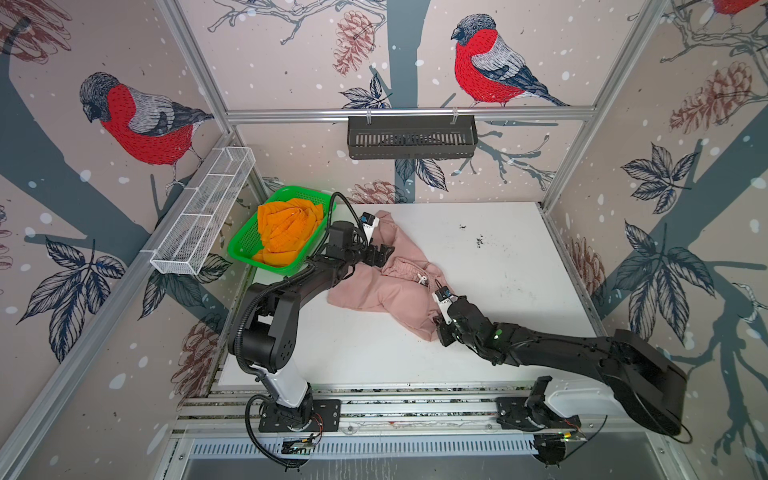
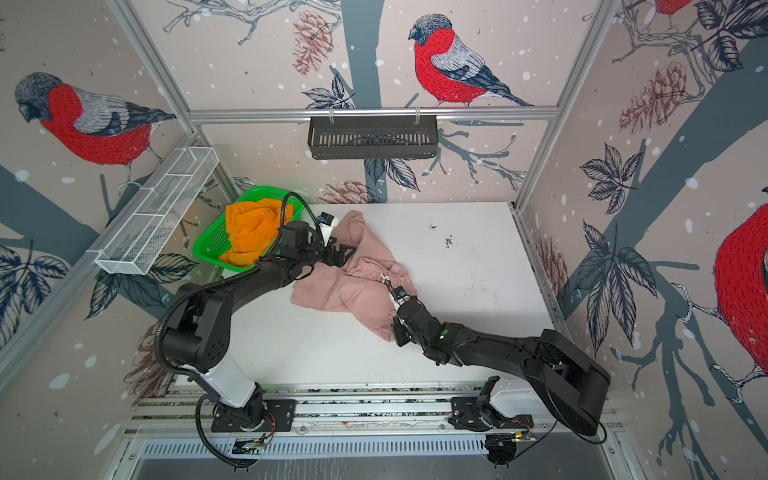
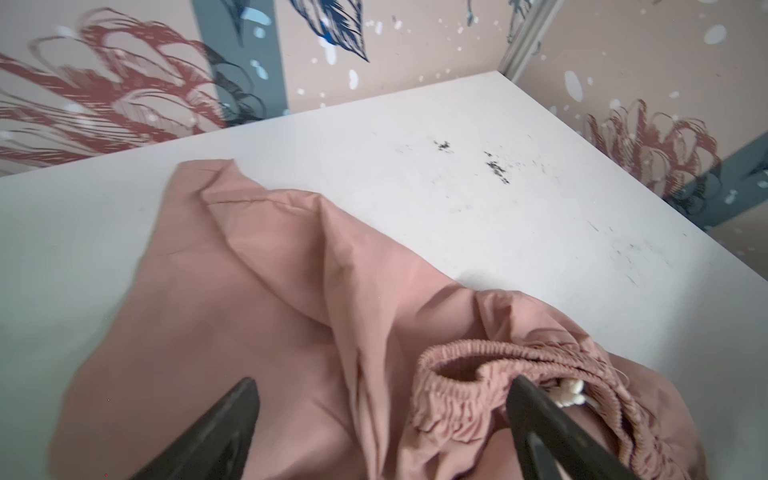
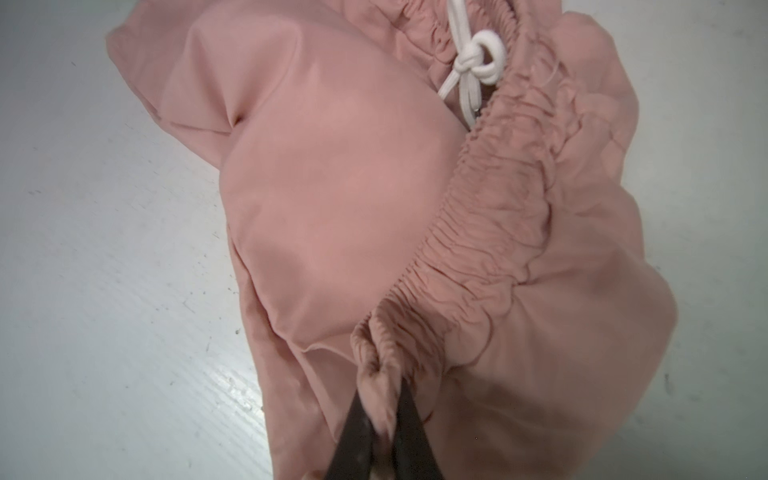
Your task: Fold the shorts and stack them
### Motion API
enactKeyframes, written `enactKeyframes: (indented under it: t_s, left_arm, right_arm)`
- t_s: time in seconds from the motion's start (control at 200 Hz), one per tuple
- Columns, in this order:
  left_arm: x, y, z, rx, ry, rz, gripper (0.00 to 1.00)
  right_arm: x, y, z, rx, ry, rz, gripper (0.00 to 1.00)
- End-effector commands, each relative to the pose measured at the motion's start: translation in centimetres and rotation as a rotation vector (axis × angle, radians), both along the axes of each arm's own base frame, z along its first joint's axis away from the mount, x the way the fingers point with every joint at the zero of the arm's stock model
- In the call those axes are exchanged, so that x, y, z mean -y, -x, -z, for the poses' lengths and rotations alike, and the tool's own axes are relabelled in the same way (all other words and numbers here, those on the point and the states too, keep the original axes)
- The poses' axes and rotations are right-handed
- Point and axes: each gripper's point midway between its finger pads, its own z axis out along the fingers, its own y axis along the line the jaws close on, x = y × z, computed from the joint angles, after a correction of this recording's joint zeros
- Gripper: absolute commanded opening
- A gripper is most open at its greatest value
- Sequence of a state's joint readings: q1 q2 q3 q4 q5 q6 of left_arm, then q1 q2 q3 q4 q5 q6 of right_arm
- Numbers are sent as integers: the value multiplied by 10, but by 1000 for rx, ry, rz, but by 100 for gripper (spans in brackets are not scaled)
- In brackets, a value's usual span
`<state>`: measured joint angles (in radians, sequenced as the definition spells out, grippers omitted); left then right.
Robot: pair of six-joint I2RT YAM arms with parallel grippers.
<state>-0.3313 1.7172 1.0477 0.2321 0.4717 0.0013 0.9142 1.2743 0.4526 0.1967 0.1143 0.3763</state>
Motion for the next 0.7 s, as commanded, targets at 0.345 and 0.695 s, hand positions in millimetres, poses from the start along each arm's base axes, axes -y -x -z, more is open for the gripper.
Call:
enactKeyframes:
  t_s: [0.345,0.695]
  left_arm:
    - [42,9,48,-110,-75,115,68]
    - [46,23,56,-146,-59,130,65]
  right_arm:
    - [3,-7,-30,40,-238,59,4]
    - [10,-11,-26,29,-260,82,4]
